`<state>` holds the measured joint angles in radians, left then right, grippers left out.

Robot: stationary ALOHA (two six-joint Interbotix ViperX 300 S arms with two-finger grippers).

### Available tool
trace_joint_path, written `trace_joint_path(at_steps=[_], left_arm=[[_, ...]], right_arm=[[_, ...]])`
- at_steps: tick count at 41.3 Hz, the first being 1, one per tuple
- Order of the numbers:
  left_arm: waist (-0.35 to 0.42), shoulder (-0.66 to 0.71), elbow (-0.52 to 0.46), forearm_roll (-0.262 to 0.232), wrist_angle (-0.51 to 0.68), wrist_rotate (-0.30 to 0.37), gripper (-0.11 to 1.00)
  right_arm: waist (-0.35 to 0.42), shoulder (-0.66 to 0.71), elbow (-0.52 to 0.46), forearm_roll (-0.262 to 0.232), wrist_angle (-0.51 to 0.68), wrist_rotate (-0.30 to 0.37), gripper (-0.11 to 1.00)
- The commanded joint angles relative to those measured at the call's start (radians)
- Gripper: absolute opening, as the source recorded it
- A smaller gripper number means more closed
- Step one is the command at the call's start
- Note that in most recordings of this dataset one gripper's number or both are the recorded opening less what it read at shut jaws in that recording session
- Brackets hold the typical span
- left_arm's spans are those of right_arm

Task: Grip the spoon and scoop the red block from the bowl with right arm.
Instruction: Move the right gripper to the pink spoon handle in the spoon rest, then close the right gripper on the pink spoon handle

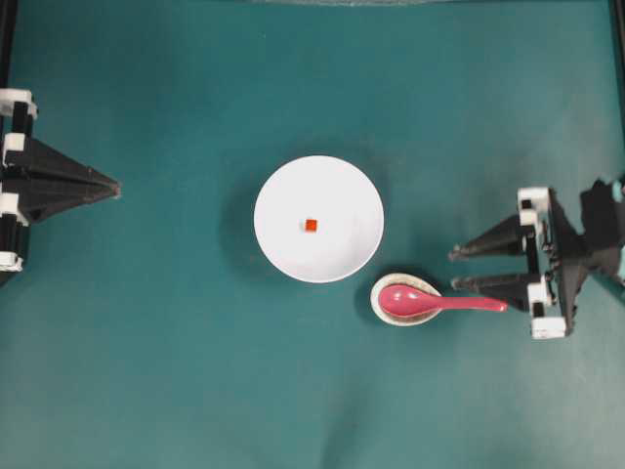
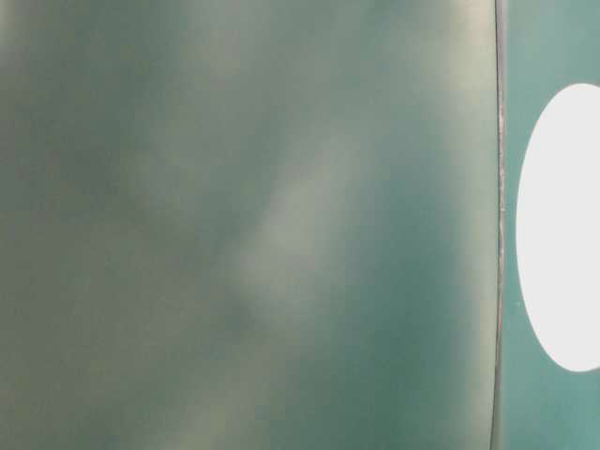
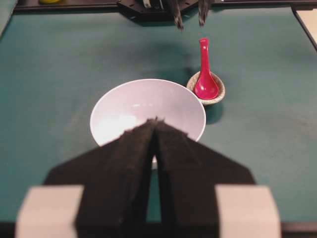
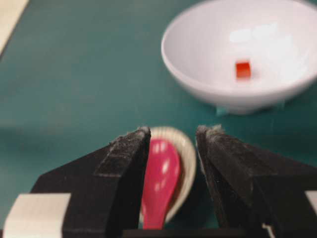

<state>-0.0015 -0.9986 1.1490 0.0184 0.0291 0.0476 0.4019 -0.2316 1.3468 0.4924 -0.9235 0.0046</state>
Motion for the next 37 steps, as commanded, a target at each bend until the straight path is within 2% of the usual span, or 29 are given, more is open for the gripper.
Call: trace_joint_path(at_steps=[1, 7, 13, 37], left_arm=[[-0.002, 0.006, -0.020, 0.003, -0.008, 0.014, 0.00], [-0.002, 0.002, -0.021, 0.003, -0.009, 0.029, 0.00], [-0.002, 0.000, -0.021, 0.003, -0.008, 0.029, 0.00], [0.015, 0.008, -0.017, 0.002, 0.032, 0.012, 0.00]], right_arm=[[0.054, 0.058, -0.026, 0.071, -0.043, 0.000, 0.49], [0.127, 0.155, -0.051, 0.164, -0.092, 0.000, 0.49], [0.170, 0.219, -0.058, 0.201, -0.137, 0.000, 0.49], [0.216, 0.321, -0.060, 0.202, -0.155, 0.000, 0.49]])
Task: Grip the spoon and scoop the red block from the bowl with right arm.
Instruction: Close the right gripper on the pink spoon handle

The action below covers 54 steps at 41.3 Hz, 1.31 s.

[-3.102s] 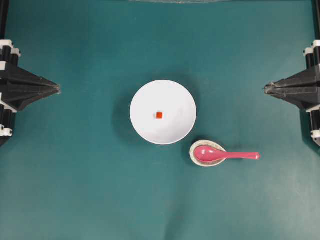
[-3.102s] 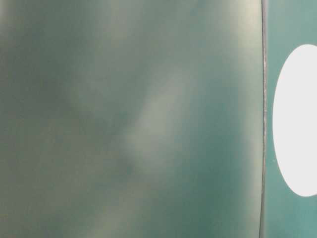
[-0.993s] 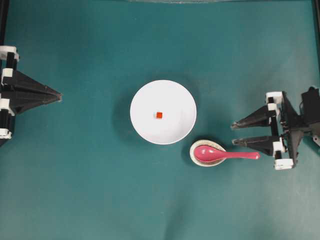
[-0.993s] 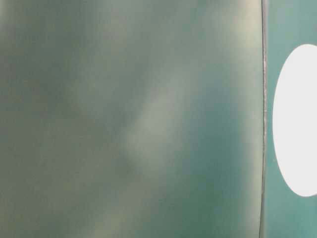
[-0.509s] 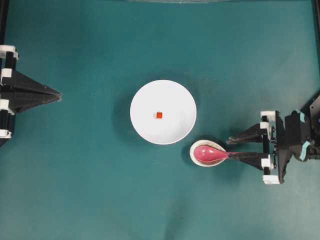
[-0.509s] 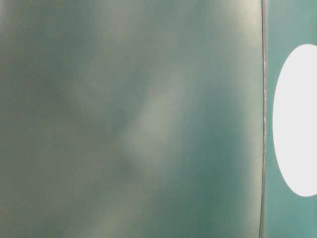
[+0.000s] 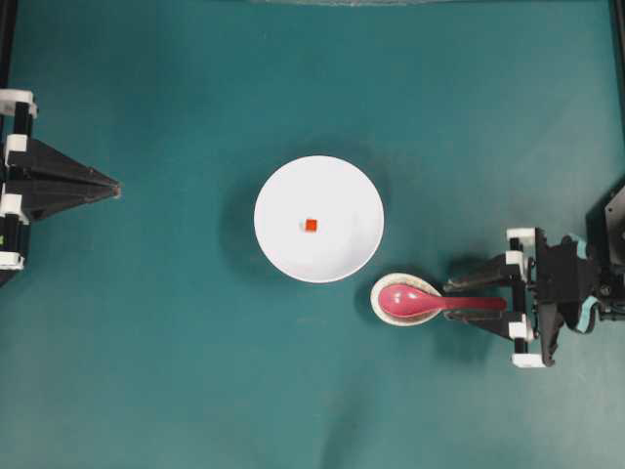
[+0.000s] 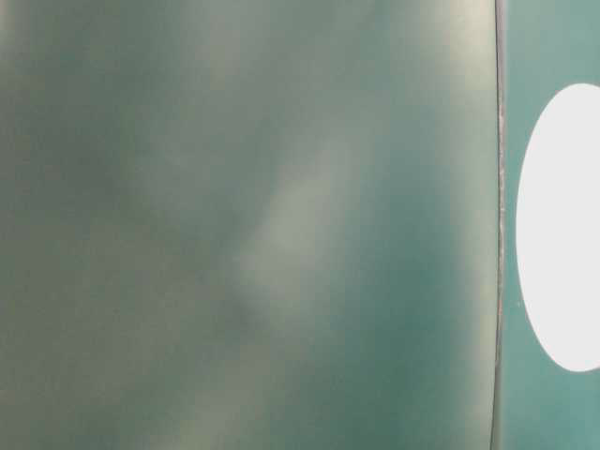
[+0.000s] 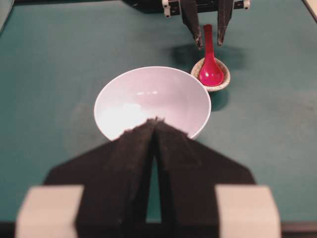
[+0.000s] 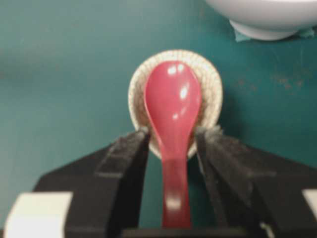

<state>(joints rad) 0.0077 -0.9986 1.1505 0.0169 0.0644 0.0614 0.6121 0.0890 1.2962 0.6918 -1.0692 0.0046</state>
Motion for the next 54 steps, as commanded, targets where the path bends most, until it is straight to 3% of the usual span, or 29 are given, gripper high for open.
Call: trace_joint_path(at_steps=[1, 9, 18, 54], left_arm=[[0.006, 0.008, -0.018, 0.003, -0.003, -0.002, 0.00], [0.006, 0.008, -0.018, 0.003, -0.003, -0.002, 0.00], [0.006, 0.008, -0.018, 0.003, -0.003, -0.003, 0.00], [0.006, 0.005, -0.018, 0.002, -0.003, -0.002, 0.00]], right_arm=[[0.006, 0.002, -0.009, 0.003, -0.009, 0.000, 0.49], [0.006, 0.014, -0.015, 0.018, 0.009, 0.000, 0.49], [0.009, 0.015, -0.029, 0.091, 0.078, 0.006, 0.49], [0.037, 0.021, -0.026, 0.095, 0.057, -0.012, 0.49]])
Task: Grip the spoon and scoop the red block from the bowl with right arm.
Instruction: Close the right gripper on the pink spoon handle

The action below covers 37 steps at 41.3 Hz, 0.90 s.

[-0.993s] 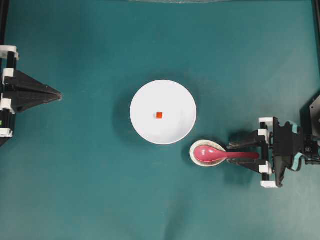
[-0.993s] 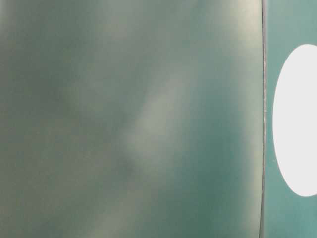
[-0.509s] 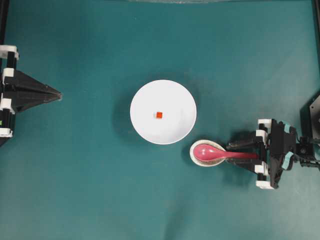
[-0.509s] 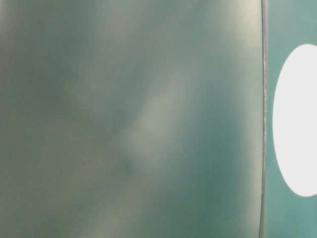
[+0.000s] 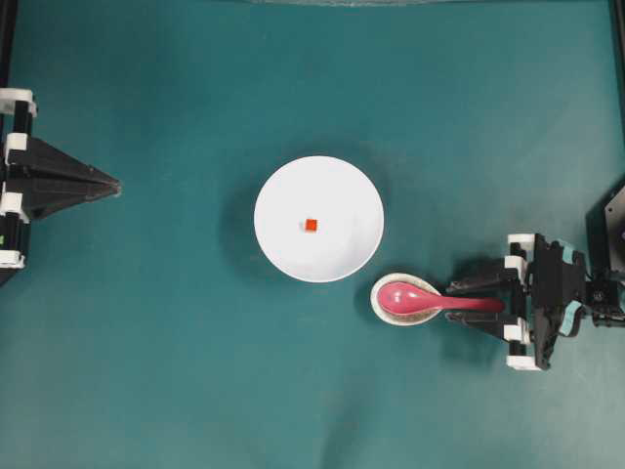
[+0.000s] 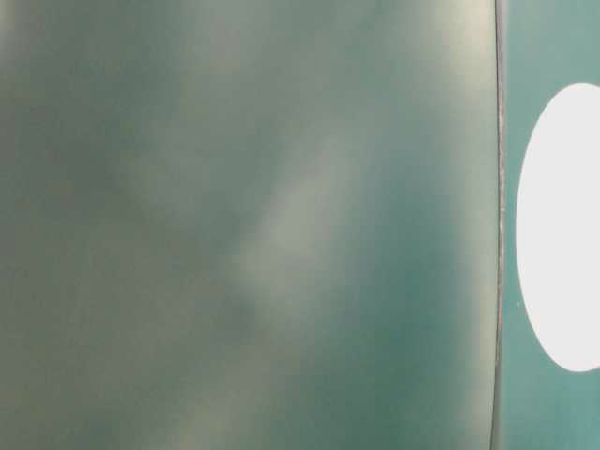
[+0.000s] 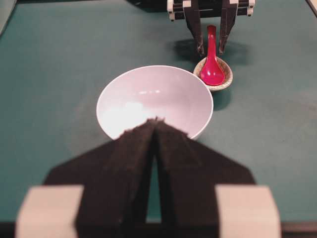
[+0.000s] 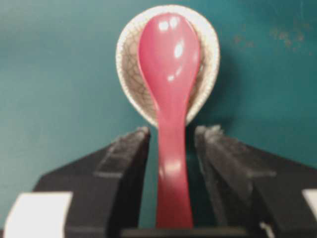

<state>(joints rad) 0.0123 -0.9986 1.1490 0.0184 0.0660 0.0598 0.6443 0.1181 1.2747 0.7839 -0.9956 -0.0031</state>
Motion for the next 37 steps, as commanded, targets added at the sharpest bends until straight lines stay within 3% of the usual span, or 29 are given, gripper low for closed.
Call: trace_joint_path(at_steps=[1, 14, 37], left_arm=[[0.002, 0.005, -0.017, 0.002, -0.005, 0.000, 0.00], [0.002, 0.003, -0.017, 0.002, -0.003, 0.000, 0.00], [0.002, 0.003, -0.017, 0.002, -0.006, 0.000, 0.00]], right_arm=[[0.006, -0.006, -0.005, 0.002, -0.017, -0.008, 0.49], [0.009, -0.008, -0.003, 0.000, -0.026, -0.061, 0.49], [0.029, -0.008, 0.008, -0.002, -0.032, -0.067, 0.45]])
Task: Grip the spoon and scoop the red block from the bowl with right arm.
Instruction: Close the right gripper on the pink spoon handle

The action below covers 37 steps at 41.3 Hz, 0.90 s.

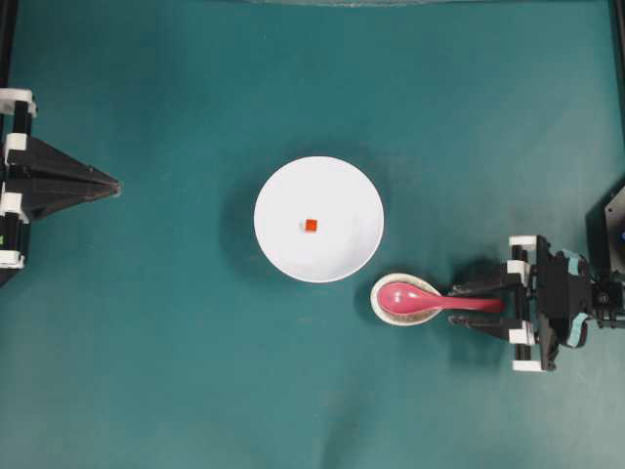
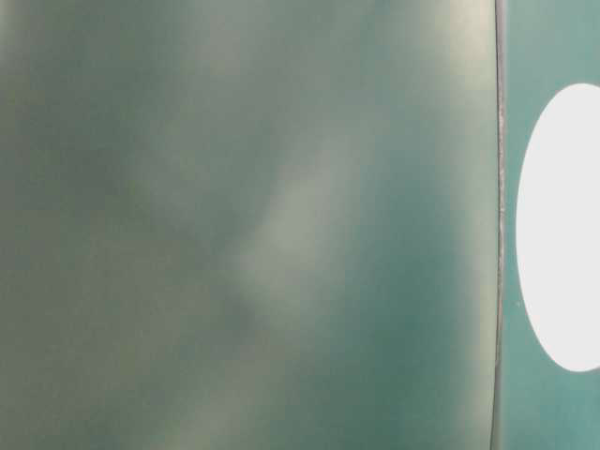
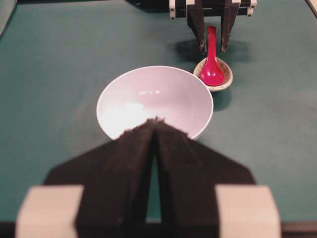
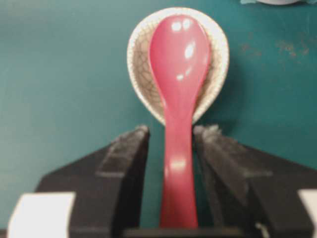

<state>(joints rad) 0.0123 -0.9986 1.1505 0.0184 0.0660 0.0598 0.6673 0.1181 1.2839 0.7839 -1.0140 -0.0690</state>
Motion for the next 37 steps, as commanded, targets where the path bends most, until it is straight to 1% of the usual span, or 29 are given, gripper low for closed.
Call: trace_joint_path(at_steps=[1, 5, 23, 27, 37], left_arm=[[0.002, 0.003, -0.018, 0.002, -0.008, 0.000, 0.00], [0.002, 0.005, -0.018, 0.002, -0.008, 0.000, 0.00], [0.002, 0.003, -0.020, 0.002, -0.011, 0.000, 0.00], [0.002, 0.003, -0.018, 0.002, -0.011, 0.000, 0.00], [0.002, 0.003, -0.018, 0.002, -0.011, 0.000, 0.00]], right_arm=[[0.006, -0.008, -0.002, -0.002, -0.014, -0.002, 0.44], [0.006, -0.008, -0.003, -0.002, -0.025, -0.002, 0.42], [0.006, -0.006, -0.005, -0.003, -0.031, -0.002, 0.40], [0.006, -0.006, -0.005, -0.002, -0.032, -0.002, 0.37], [0.006, -0.006, -0.005, -0.002, -0.032, -0.002, 0.27]])
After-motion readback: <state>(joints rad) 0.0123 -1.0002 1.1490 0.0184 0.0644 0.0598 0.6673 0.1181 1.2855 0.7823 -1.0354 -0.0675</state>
